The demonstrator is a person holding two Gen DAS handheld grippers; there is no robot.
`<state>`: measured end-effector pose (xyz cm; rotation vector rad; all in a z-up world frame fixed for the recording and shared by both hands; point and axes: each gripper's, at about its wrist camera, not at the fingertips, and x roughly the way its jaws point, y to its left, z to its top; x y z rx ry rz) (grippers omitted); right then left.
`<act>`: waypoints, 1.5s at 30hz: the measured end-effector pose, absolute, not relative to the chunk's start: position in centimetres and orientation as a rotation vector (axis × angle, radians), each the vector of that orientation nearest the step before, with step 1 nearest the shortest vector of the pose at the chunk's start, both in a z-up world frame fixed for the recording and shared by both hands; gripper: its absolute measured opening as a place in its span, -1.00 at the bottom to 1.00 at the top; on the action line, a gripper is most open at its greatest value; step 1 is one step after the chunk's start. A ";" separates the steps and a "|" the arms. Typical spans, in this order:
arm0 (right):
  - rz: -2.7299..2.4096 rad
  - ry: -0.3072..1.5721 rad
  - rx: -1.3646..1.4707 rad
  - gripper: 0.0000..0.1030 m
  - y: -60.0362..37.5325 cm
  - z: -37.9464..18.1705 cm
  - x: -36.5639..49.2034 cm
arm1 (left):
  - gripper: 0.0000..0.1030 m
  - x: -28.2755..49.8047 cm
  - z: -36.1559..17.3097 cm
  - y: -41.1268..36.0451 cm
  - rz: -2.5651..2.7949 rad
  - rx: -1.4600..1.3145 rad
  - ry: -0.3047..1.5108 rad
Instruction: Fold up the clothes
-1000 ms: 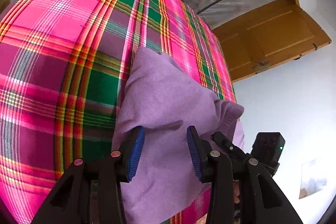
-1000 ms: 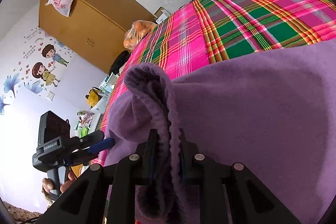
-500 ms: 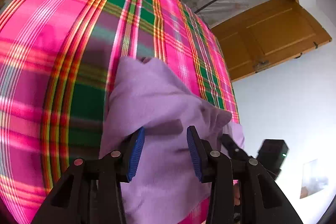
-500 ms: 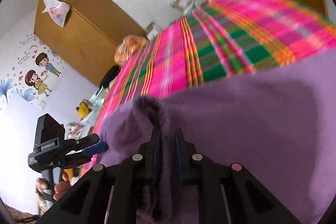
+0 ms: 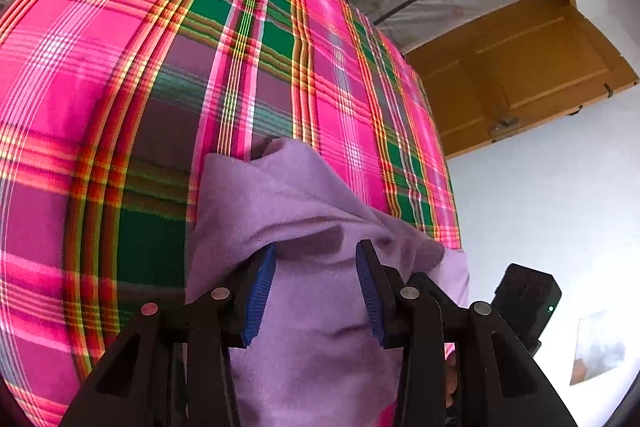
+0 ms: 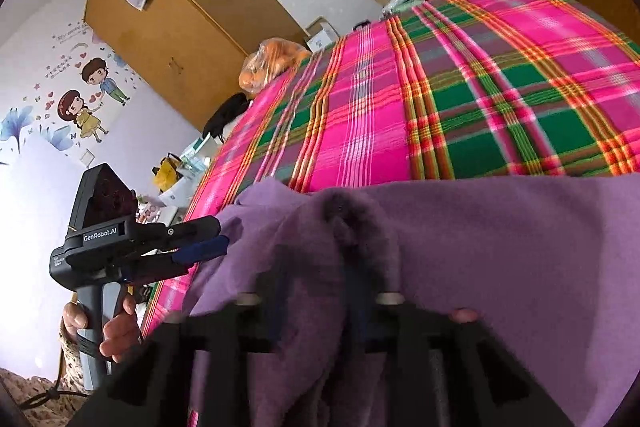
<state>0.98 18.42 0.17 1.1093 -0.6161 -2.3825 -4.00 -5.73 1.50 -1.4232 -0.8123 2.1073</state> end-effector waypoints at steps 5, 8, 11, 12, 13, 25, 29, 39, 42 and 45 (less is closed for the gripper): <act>-2.463 -0.686 1.069 -0.90 20.7 1.0 1.9 | -0.17 -4.6 1.2 -5.9 2.084 -1.431 -0.851; -2.503 -0.710 1.122 -0.99 21.7 0.1 1.7 | -0.17 -4.6 1.3 -5.4 2.100 -1.434 -0.825; -2.483 -0.772 1.150 -0.96 22.4 -0.8 1.6 | -0.17 -4.6 1.3 -5.4 2.095 -1.436 -0.832; -2.476 -0.788 1.139 -0.96 22.5 -0.7 1.8 | -0.17 -4.7 1.2 -5.4 2.094 -1.439 -0.836; -2.467 -0.803 1.125 -0.96 22.6 -0.6 2.0 | -0.16 -4.9 1.2 -5.5 2.093 -1.441 -0.838; -2.290 -0.732 1.114 -0.53 20.8 0.2 8.0 | -0.17 -3.8 2.5 -5.8 2.157 -1.419 -0.797; -2.283 -0.709 1.135 -0.52 20.1 0.0 8.6 | -0.17 -3.7 2.5 -5.7 2.172 -1.418 -0.789; -2.326 -0.690 1.048 -0.83 20.8 2.4 10.3 | -0.17 -3.3 2.5 -6.2 2.182 -1.405 -0.812; -2.318 -0.722 1.120 -0.83 21.0 0.9 10.3 | -0.17 -3.3 2.4 -6.0 2.186 -1.406 -0.797; -2.340 -0.740 1.202 -0.76 20.9 -0.9 9.7 | -0.17 -3.6 2.0 -5.9 2.182 -1.420 -0.801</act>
